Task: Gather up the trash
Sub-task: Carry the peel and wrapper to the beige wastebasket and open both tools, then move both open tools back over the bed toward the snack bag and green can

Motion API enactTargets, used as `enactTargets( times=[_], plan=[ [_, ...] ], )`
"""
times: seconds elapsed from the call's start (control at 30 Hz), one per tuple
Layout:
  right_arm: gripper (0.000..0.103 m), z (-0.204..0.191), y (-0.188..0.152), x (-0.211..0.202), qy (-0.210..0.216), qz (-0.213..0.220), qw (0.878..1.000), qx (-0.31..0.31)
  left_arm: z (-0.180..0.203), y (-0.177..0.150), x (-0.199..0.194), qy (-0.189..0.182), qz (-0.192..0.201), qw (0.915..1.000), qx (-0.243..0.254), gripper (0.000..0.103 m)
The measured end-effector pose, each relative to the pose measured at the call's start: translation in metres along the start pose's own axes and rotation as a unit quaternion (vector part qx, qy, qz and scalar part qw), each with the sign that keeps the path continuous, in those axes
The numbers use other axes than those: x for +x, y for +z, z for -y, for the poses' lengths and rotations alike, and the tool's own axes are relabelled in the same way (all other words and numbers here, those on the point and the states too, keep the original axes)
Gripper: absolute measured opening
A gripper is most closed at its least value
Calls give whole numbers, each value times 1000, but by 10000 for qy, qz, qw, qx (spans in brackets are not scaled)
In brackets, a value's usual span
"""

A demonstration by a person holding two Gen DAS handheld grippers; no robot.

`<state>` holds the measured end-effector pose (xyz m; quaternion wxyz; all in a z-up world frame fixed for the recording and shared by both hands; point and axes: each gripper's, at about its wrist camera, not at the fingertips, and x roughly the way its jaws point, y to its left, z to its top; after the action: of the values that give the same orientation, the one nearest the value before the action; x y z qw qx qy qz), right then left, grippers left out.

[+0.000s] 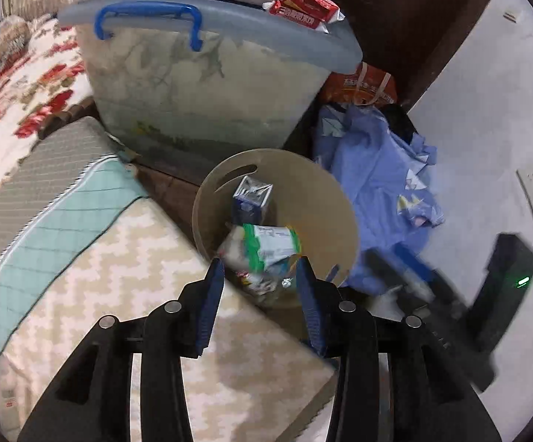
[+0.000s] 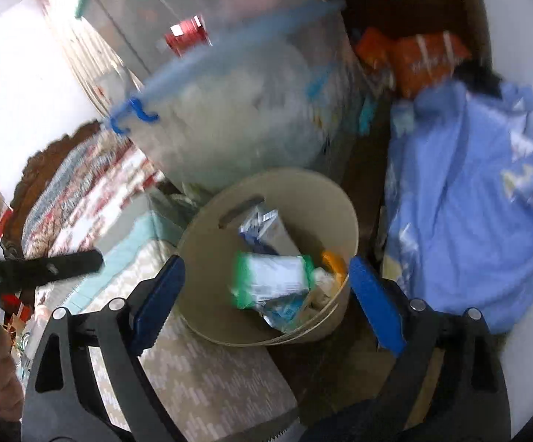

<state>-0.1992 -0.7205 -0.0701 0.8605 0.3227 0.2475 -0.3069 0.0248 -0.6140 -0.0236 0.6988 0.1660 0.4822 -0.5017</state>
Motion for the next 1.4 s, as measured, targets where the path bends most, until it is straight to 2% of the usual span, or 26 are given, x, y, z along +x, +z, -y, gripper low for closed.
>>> enactTargets(
  times=[0.13, 0.3, 0.4, 0.5, 0.6, 0.7, 0.83, 0.97, 1.1, 1.4],
  plan=[
    [90, -4, 0, -14, 47, 102, 9999, 105, -17, -26, -31, -105, 176, 9997, -97, 38],
    [90, -34, -22, -46, 426, 169, 9985, 316, -26, -77, -90, 225, 771, 9967, 111, 38],
    [91, -66, -50, -72, 565, 329, 9975, 269, -39, -115, -121, 622, 1037, 9925, 199, 39],
    [92, -97, -86, -91, 787, 279, 9961, 271, -60, -152, -147, 1083, 1190, 9869, 139, 39],
    [92, -122, -116, -106, 955, 199, 9947, 318, -90, -189, -175, 1436, 1331, 9806, -110, 39],
    [93, -149, -140, -117, 1046, 87, 9941, 276, -116, -218, -199, 1608, 1449, 9756, -374, 42],
    [93, -179, -160, -125, 1159, -126, 9930, 196, -147, -256, -231, 2054, 1606, 9632, -657, 45],
    [93, -201, -172, -138, 1138, -97, 9933, 195, -173, -283, -256, 2265, 1742, 9543, -879, 45],
    [93, -214, -179, -148, 1002, -43, 9948, 154, -191, -302, -274, 2310, 1876, 9488, -1056, 46],
    [93, -246, -188, -151, 847, -60, 9964, -53, -223, -327, -297, 2451, 2094, 9381, -1263, 46]
  ],
)
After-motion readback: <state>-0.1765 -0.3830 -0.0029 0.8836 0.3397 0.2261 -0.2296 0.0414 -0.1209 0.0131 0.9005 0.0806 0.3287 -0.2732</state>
